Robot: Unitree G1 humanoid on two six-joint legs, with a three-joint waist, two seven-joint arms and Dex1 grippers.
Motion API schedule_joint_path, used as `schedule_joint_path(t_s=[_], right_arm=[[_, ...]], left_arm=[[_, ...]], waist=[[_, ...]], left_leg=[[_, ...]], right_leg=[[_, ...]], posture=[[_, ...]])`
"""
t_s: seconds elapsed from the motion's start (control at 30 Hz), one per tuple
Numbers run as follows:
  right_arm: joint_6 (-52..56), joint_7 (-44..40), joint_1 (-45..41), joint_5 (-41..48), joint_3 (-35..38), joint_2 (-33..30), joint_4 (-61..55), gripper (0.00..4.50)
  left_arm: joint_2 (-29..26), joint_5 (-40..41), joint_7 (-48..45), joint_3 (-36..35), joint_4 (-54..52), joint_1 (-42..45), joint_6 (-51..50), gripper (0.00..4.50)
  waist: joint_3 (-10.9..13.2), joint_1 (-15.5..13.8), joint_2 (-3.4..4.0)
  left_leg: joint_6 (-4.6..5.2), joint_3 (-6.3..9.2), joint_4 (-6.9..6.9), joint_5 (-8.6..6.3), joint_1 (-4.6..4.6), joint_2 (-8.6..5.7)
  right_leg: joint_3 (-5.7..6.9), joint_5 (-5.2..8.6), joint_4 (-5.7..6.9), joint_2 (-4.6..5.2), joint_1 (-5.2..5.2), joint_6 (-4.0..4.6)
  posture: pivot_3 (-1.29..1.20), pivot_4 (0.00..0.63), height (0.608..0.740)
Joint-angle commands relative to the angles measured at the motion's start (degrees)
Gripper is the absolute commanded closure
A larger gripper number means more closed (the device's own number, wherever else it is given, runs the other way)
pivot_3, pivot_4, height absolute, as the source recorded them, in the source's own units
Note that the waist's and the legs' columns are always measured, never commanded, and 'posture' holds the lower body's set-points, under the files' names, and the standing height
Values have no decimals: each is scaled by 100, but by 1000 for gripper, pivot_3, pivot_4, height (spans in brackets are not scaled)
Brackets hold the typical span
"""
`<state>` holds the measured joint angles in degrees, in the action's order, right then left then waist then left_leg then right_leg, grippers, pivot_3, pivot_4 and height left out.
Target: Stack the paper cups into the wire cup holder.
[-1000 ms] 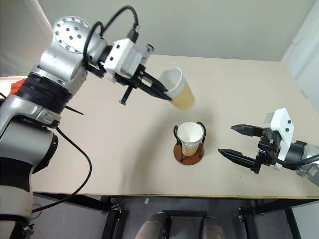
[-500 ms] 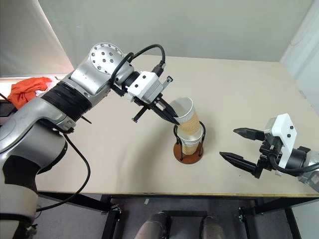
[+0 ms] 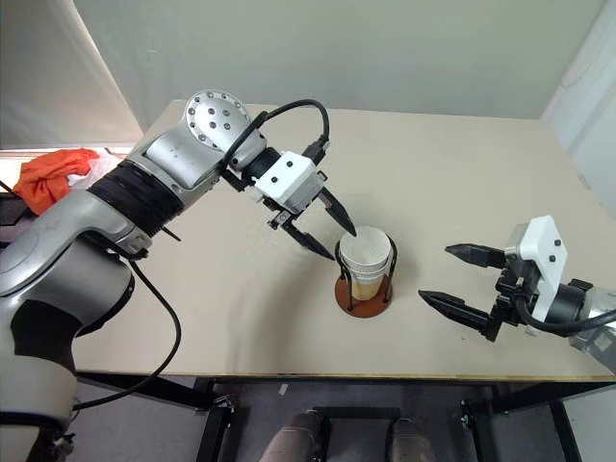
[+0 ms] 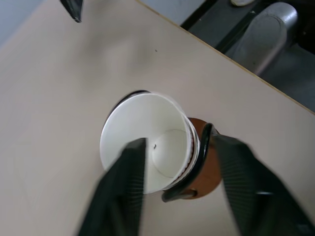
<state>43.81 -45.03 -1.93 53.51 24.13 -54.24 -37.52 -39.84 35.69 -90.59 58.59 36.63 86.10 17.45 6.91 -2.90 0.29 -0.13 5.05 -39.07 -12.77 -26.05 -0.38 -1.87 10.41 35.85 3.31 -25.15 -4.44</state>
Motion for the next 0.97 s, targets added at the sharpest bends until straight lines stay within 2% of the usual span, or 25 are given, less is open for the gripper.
schedule_joint_path(t_s=[0.03,0.1,0.27,0.47,0.6,0.7,0.8,0.97], right_arm=[[-158,-176,-305,-110,-232,-58,163,0],[-206,-321,-554,-217,-474,-73,371,0],[-559,-440,-1435,-1014,-1116,22,1508,0],[-1157,178,-2575,-2109,-1441,659,3431,0],[-1243,1097,-2865,-2553,-1259,1277,4181,0],[-1504,1739,-2887,-2782,-962,1653,4371,0],[-1708,2059,-2910,-2829,-742,1913,4442,0],[-1797,2290,-3083,-2763,-601,2307,4575,0]], left_arm=[[-17,-278,-191,-676,39,-112,-120,646],[77,-648,-134,-1179,249,-264,-247,25],[-438,-576,-128,-2409,-149,-853,-1511,25],[-988,-466,885,-4103,-1,-1427,-2945,25],[-1251,-688,2695,-5308,64,-2275,-3500,25],[-1426,-927,3829,-6036,-698,-3479,-3704,25],[-1468,-1014,4627,-6762,-1546,-4629,-3847,25],[-1144,-752,5591,-7779,-2818,-5759,-4386,25]], waist=[[0,1,0],[0,10,1],[-1,65,4],[0,147,8],[-4,147,30],[-3,198,60],[-2,213,56],[0,186,39]], left_leg=[[-2,1,0,2,-1,0],[-6,1,-1,5,1,1],[-8,0,1,11,5,2],[2,9,12,23,5,13],[11,18,24,28,15,16],[-32,14,46,60,31,15],[-41,15,65,69,21,15],[-54,25,88,75,14,17]], right_leg=[[1,0,0,-1,0,0],[0,0,1,-1,0,0],[1,-1,3,-5,-1,2],[9,-17,7,-6,-16,24],[17,-27,10,-6,-16,42],[12,-27,10,-6,-16,49],[14,-24,11,-8,-38,61],[25,-21,17,-14,-50,116]], posture=[[0,150,740],[0,150,740],[0,150,740],[0,150,740],[0,150,740],[0,150,740],[0,150,740],[0,150,740]])
